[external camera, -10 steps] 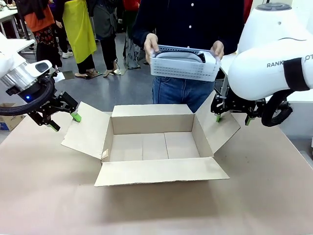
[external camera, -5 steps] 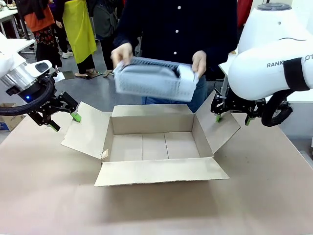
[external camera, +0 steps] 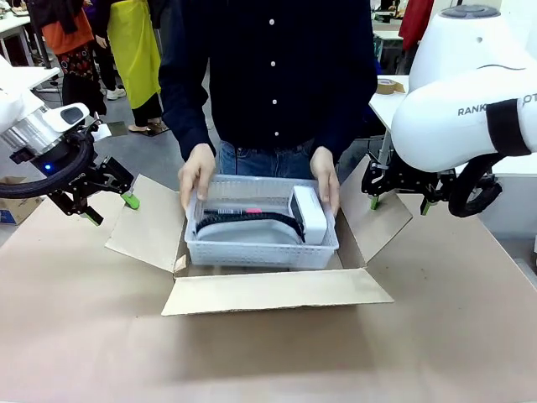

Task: Pack the gift set into the box.
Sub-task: Lift both hands away from the flaps of the Package Box.

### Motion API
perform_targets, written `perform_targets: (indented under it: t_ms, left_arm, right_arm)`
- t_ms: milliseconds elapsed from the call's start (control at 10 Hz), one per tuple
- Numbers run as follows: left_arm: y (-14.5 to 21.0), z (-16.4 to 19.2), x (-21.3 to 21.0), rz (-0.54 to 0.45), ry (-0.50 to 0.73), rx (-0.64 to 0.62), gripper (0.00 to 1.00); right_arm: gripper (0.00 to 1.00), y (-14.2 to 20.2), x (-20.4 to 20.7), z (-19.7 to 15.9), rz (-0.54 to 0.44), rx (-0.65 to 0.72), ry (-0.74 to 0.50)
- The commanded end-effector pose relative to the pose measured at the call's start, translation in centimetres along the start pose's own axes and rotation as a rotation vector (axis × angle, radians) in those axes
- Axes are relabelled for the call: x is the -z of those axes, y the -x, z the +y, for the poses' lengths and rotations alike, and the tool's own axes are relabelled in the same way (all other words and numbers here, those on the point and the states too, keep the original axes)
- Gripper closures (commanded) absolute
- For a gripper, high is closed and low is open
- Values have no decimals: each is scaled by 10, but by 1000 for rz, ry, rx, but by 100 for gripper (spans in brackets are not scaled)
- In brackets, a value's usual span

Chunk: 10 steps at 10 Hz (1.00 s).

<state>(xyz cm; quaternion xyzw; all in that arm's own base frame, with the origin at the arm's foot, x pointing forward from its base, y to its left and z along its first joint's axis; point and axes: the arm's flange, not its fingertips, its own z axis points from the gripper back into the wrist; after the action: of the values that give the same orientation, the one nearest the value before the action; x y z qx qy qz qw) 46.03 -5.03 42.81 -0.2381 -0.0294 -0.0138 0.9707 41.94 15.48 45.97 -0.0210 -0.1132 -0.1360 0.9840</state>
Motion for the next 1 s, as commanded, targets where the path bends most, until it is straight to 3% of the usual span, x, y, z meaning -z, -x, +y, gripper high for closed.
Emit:
perform_targets:
  t_ms: [0, 900]
  left_arm:
    - [2, 0, -2, -1, -19, -3, 0]
    - [2, 0, -2, -1, -19, -3, 0]
  right_arm:
    - [0, -1, 0, 1, -18, 13, 26]
    - [0, -1, 0, 1, -18, 13, 26]
